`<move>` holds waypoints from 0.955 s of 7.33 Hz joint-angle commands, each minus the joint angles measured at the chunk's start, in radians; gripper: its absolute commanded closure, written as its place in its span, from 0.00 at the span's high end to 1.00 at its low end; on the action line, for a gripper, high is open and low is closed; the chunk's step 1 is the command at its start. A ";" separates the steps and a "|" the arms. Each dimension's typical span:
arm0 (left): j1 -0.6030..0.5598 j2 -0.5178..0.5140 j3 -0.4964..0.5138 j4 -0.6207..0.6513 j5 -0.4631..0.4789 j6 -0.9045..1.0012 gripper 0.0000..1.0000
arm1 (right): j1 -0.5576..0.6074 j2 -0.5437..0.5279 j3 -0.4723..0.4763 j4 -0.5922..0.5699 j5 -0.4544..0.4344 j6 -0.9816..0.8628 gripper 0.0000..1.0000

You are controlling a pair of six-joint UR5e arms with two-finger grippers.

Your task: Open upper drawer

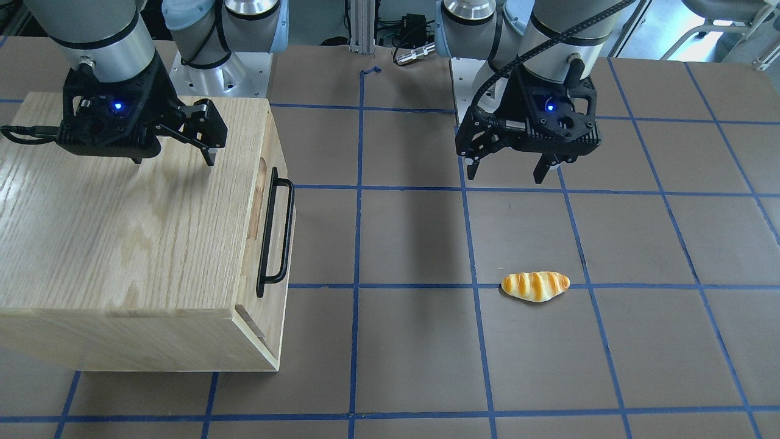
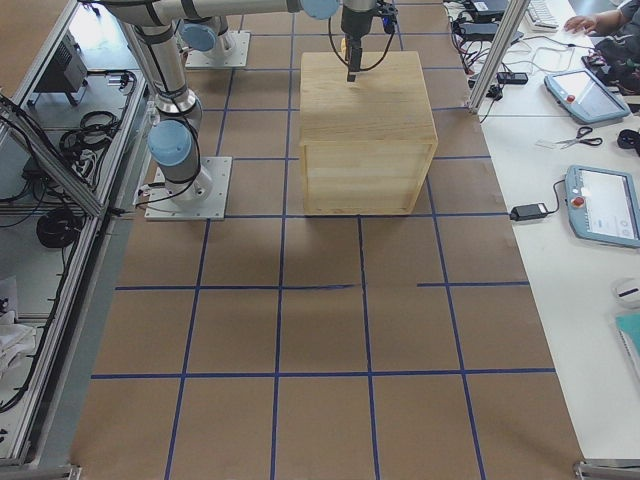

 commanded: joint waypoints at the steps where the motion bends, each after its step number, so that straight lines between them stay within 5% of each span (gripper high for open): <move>1: -0.056 -0.036 0.011 0.108 -0.214 -0.183 1.00 | 0.000 0.000 0.000 0.000 0.000 -0.001 1.00; 3: -0.106 -0.098 0.008 0.202 -0.351 -0.262 1.00 | 0.000 0.000 0.000 0.000 0.000 -0.001 1.00; 7: -0.195 -0.245 -0.003 0.401 -0.353 -0.376 1.00 | 0.000 0.000 0.000 0.000 0.000 0.000 1.00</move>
